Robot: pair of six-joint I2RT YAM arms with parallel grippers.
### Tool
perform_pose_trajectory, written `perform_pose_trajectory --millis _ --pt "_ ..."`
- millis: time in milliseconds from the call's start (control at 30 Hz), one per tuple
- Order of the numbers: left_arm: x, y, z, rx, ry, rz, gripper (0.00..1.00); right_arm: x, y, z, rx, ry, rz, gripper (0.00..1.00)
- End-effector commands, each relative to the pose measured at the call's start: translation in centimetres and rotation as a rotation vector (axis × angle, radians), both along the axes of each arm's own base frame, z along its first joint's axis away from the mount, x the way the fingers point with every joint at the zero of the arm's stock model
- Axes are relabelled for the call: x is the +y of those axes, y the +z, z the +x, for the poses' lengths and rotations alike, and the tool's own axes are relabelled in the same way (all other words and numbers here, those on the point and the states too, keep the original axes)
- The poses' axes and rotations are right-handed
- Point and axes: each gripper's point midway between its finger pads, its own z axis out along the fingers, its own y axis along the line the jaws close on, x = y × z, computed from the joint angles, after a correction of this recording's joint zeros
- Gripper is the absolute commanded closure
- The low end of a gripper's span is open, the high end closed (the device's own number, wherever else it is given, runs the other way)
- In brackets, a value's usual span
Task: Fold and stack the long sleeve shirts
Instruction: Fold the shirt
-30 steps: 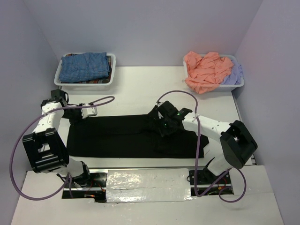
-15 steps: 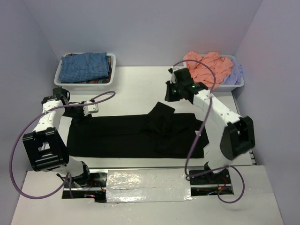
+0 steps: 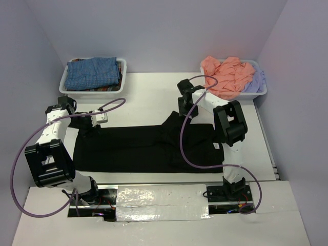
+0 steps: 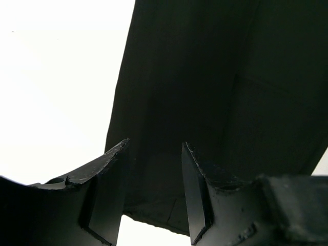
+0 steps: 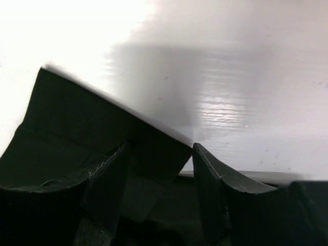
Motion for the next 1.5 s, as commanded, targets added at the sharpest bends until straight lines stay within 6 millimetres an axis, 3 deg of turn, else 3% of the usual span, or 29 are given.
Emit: perform_pose_trajectory --millis 0,100,333,367,400,500,567,633,733,833,933,1000,1033,1133,1233,1367,1400,1467 --pt "-1.4 0.7 -0.6 0.009 -0.005 -0.07 0.44 -1.4 -0.6 0.0 0.018 -0.053 -0.053 0.41" --pt "-1.3 0.6 -0.5 0.009 -0.001 -0.074 0.43 -1.0 -2.0 -1.5 0.054 -0.055 -0.022 0.4" --pt "-1.2 0.8 0.1 -0.004 0.002 -0.071 0.43 0.2 -2.6 -2.9 0.083 -0.026 -0.051 0.41" --pt "-1.1 0.9 0.2 -0.008 0.001 -0.069 0.43 0.6 -2.9 -3.2 0.1 -0.015 -0.03 0.45" --pt "-1.1 0.9 0.3 -0.011 0.002 -0.066 0.43 1.0 -3.1 -3.3 0.109 -0.009 -0.012 0.59" --pt "-1.0 1.0 0.3 -0.014 0.001 -0.059 0.43 1.7 -3.2 -3.5 0.109 -0.001 0.043 0.86" --pt "-0.9 1.1 0.2 -0.015 0.0 -0.055 0.43 2.0 -2.5 -3.0 0.087 0.004 0.064 0.98" --pt "-0.9 1.0 0.0 -0.009 -0.003 -0.053 0.44 2.0 -1.8 -2.5 0.073 0.014 0.083 1.0" --pt "-1.1 1.1 0.1 -0.011 -0.006 -0.06 0.44 2.4 1.0 -0.8 -0.008 0.042 0.096 1.0" --pt "-1.1 1.6 0.6 -0.024 -0.004 -0.07 0.44 2.0 5.7 1.7 -0.141 0.073 0.074 1.0" --pt "-1.3 2.3 1.1 -0.042 -0.011 -0.082 0.44 1.5 13.5 5.0 -0.33 0.086 0.084 1.0" --pt "-1.4 2.5 1.3 -0.048 -0.011 -0.088 0.44 1.2 18.0 5.6 -0.437 0.111 0.085 1.0" --pt "-1.4 2.9 1.6 -0.059 -0.012 -0.093 0.44 1.1 21.3 6.0 -0.519 0.12 0.097 1.0" --pt "-1.6 3.5 1.9 -0.073 -0.011 -0.108 0.44 1.0 25.9 5.0 -0.63 0.177 0.119 1.0" --pt "-2.3 4.3 1.9 -0.085 -0.027 -0.147 0.44 1.1 28.2 3.1 -0.688 0.225 0.156 1.0" --pt "-3.9 6.1 1.8 -0.097 -0.058 -0.228 0.42 1.9 28.6 -0.4 -0.697 0.316 0.194 1.0" --pt "-4.2 6.8 2.4 -0.105 -0.051 -0.244 0.41 2.5 27.4 -1.6 -0.676 0.366 0.185 1.0" --pt "-5.8 7.4 3.0 -0.057 -0.007 -0.277 0.42 3.0 28.0 -3.4 -0.694 0.4 0.207 1.0"
